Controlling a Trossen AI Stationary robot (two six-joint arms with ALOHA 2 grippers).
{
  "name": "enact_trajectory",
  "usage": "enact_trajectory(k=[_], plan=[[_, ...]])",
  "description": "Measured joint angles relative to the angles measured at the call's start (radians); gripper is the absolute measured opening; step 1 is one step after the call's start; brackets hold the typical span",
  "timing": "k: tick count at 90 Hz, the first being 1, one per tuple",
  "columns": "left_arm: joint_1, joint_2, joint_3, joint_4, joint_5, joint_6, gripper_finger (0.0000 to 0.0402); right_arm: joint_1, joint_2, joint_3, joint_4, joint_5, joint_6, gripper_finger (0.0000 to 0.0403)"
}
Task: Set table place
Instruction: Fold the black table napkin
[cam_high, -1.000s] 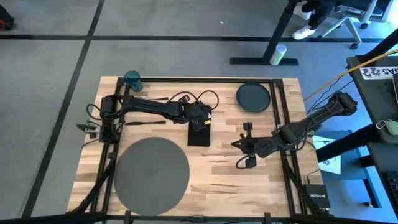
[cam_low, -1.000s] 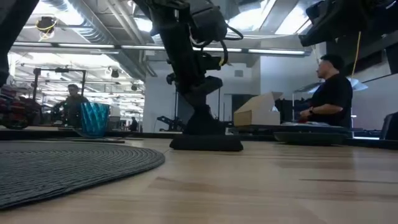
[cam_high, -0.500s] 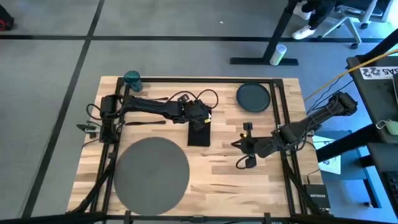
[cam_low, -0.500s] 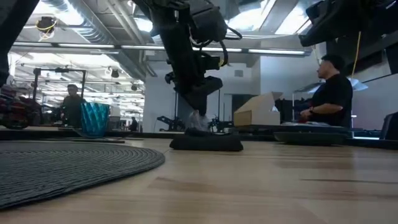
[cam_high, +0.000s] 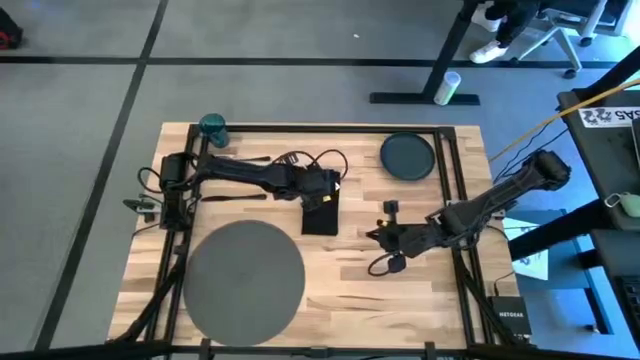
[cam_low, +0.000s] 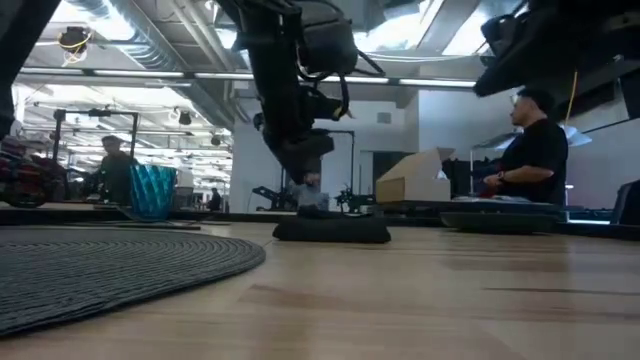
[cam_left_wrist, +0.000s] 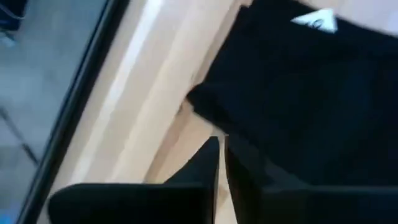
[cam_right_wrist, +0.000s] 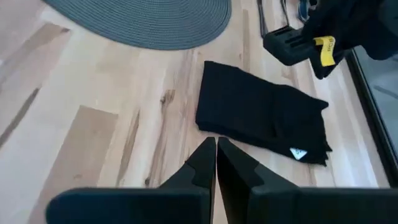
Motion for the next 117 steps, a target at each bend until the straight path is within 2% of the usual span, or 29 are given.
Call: enact_trajectory(k=[21, 46, 65, 69, 79, 89, 97, 106, 117], plan=[[-0.060, -0.019, 0.000, -0.063, -0.101, -0.027, 0.0000, -0.084, 0.043, 0.000, 0.041, -0.008, -0.057, 0.0008], [-0.098, -0.158, 0.000, 0.018, -0.115, -0.001, 0.0000, -0.190, 0.062, 0.000, 0.126, -0.081, -0.180, 0.0051], [-0.125, -0.250, -0.001, 0.061, -0.114, 0.004, 0.0000, -0.223, 0.062, 0.000, 0.143, -0.086, -0.214, 0.0052], [-0.133, -0.271, -0.015, 0.114, -0.113, 0.007, 0.0000, -0.226, 0.062, 0.000, 0.144, -0.088, -0.221, 0.0052], [-0.151, -0.339, -0.130, 0.367, -0.055, 0.065, 0.0000, -0.225, 0.062, 0.000, 0.145, -0.096, -0.228, 0.0052], [-0.154, -0.413, -0.312, 0.716, 0.079, 0.109, 0.0000, -0.225, 0.062, 0.000, 0.149, -0.104, -0.230, 0.0051], [-0.151, -0.471, -0.465, 0.945, 0.132, 0.109, 0.0000, -0.225, 0.062, 0.000, 0.150, -0.127, -0.230, 0.0051], [-0.151, -0.547, -0.597, 1.051, 0.135, 0.092, 0.0000, -0.225, 0.062, 0.000, 0.158, -0.148, -0.235, 0.0051], [-0.163, -0.642, -0.722, 1.067, 0.136, 0.066, 0.0000, -0.236, 0.078, 0.006, 0.171, -0.149, -0.236, 0.0051]])
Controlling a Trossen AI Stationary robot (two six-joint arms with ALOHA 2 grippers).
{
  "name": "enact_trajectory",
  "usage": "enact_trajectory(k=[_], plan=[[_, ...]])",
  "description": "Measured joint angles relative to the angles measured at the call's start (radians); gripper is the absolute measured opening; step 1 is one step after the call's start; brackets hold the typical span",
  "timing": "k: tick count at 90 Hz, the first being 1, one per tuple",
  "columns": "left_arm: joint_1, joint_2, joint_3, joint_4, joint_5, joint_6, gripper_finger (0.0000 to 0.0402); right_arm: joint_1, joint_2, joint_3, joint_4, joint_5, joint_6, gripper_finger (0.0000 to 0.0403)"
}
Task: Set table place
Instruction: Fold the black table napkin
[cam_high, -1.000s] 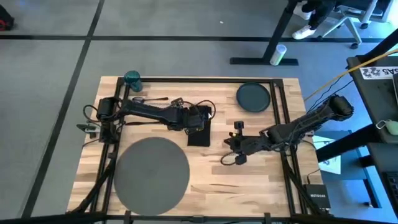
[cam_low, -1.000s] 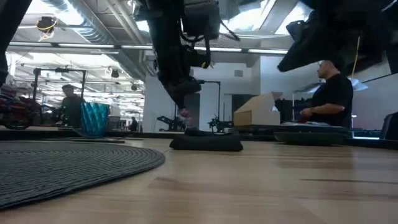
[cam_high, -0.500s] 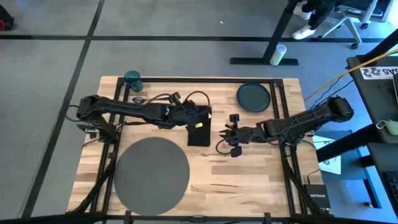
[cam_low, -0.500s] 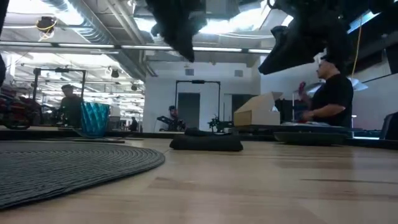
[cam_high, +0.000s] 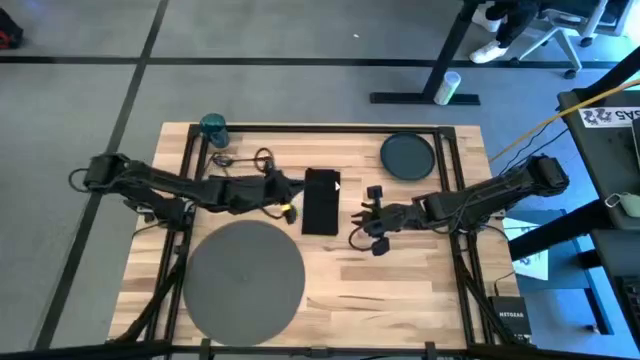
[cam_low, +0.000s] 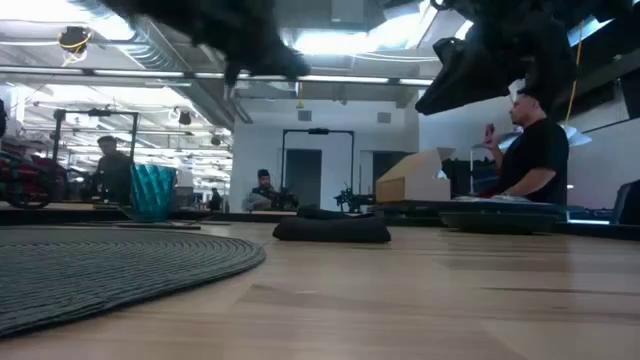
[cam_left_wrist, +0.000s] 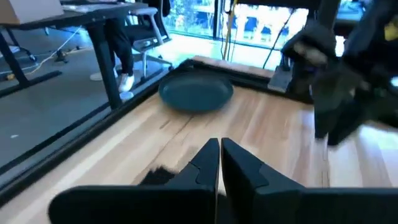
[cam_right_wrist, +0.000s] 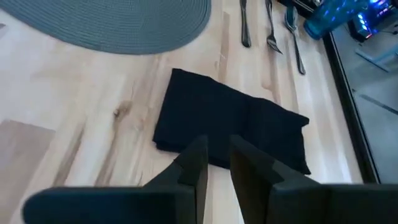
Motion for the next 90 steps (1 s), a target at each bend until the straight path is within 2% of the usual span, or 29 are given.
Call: enact_trajectory(k=[17, 37, 68, 90], plan=[[-0.006, -0.124, -0.135, 0.020, -0.028, -0.030, 0.0000, -0.049, 0.101, 0.080, -0.012, -0.043, -0.053, 0.0051], [-0.005, -0.214, -0.215, 0.033, -0.051, 0.007, 0.0000, -0.120, 0.227, 0.210, -0.021, -0.068, -0.112, 0.0051], [0.040, -0.239, -0.244, 0.053, -0.060, 0.070, 0.0000, -0.167, 0.429, 0.455, -0.290, -0.050, -0.146, 0.0051], [0.055, -0.239, -0.245, -0.040, -0.172, -0.001, 0.0000, -0.166, 0.521, 0.579, -0.354, -0.050, -0.156, 0.0051]])
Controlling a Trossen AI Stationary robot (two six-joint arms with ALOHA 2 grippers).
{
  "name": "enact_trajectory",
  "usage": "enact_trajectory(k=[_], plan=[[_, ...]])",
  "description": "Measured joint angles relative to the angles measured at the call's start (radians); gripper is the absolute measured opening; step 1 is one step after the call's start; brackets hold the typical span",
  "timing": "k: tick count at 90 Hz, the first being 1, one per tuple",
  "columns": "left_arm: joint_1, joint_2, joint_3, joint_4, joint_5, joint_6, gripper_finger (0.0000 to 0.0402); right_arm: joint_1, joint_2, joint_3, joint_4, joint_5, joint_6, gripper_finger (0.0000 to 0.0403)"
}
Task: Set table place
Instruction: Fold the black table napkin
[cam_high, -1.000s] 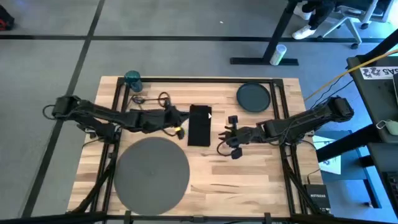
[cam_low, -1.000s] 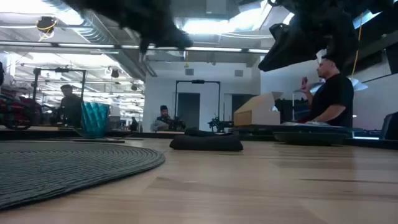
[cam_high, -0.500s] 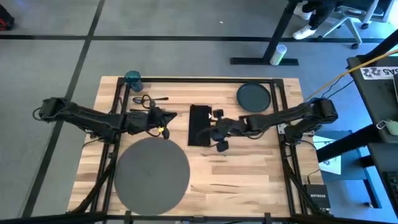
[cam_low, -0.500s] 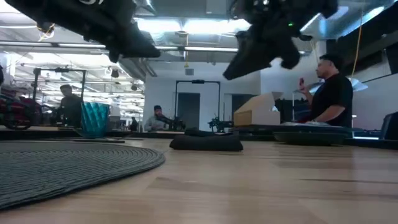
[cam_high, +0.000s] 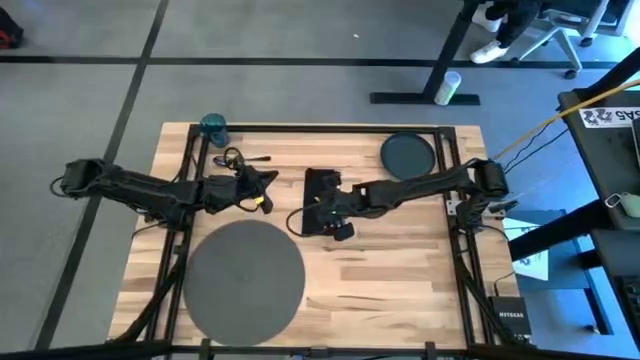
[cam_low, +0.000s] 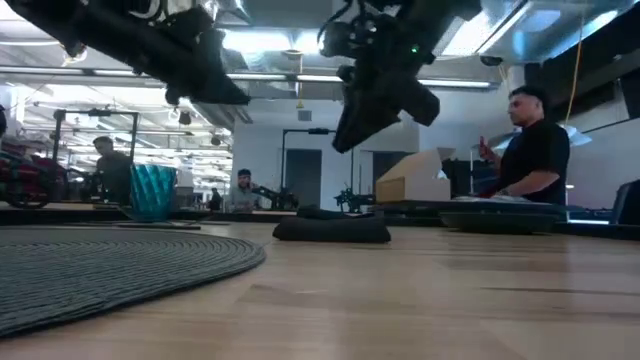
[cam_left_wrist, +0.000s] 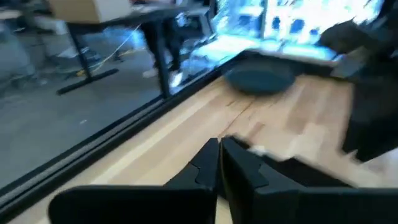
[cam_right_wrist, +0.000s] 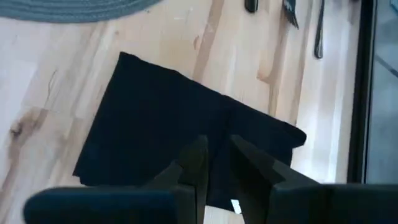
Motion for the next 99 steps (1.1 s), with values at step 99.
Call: enact_trajectory(k=[99], plan=[[-0.022, 0.000, -0.001, -0.051, -0.010, -0.043, 0.0000, -0.104, 0.220, 0.024, 0.160, 0.034, 0.055, 0.0134]])
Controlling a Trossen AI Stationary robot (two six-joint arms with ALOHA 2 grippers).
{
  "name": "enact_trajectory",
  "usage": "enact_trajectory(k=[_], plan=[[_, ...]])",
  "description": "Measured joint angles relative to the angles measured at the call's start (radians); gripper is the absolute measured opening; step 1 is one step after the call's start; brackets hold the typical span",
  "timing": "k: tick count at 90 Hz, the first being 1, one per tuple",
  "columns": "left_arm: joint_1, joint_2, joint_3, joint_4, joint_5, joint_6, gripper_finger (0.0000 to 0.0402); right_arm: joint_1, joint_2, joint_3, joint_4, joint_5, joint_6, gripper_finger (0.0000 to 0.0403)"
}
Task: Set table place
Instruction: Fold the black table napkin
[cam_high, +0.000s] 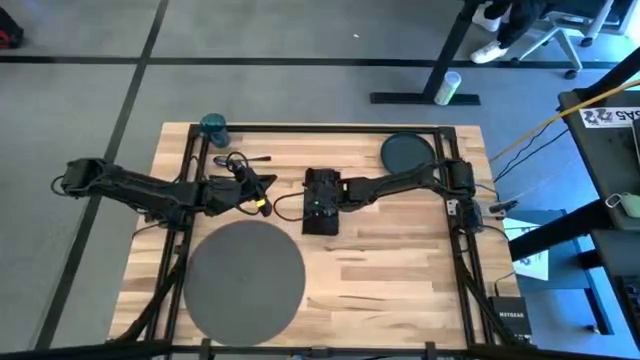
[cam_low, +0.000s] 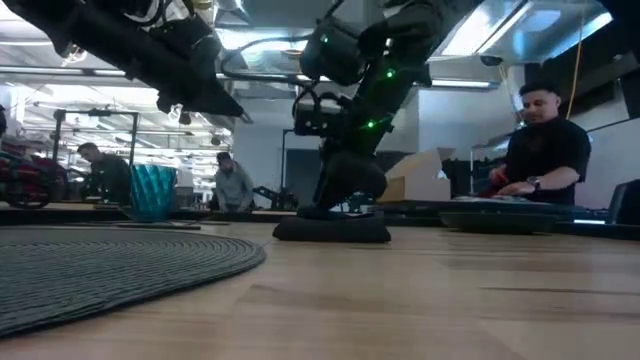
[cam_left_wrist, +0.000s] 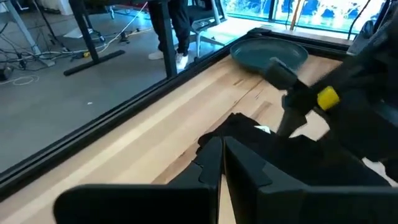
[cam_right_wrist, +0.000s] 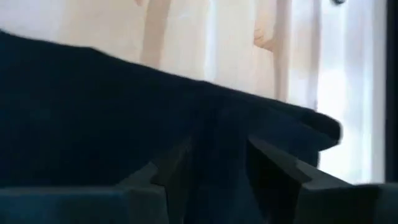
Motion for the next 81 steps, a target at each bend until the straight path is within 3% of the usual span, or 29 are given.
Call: enact_trajectory(k=[81], plan=[[0.000, 0.000, 0.000, 0.000, 0.000, 0.003, 0.0000, -0.009, 0.025, 0.000, 0.007, 0.045, 0.054, 0.0133]])
